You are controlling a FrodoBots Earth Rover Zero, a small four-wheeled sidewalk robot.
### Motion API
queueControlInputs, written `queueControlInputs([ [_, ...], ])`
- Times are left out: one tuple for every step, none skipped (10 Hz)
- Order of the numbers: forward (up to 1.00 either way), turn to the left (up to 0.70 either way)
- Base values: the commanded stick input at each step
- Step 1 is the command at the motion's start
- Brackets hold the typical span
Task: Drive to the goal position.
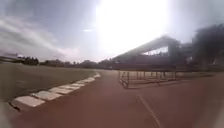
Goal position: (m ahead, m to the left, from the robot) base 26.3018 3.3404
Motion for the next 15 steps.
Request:
queueControlInputs([
  [0.70, 0.00],
  [0.70, -0.14],
  [0.70, -0.28],
  [0.70, -0.27],
  [0.70, -0.11],
  [0.70, 0.00],
  [0.70, 0.00],
  [0.70, 0.00],
  [0.70, 0.00],
  [0.70, 0.00],
  [0.70, 0.00],
  [0.70, 0.00],
  [0.70, 0.00],
  [0.70, 0.00],
  [0.70, 0.00],
])
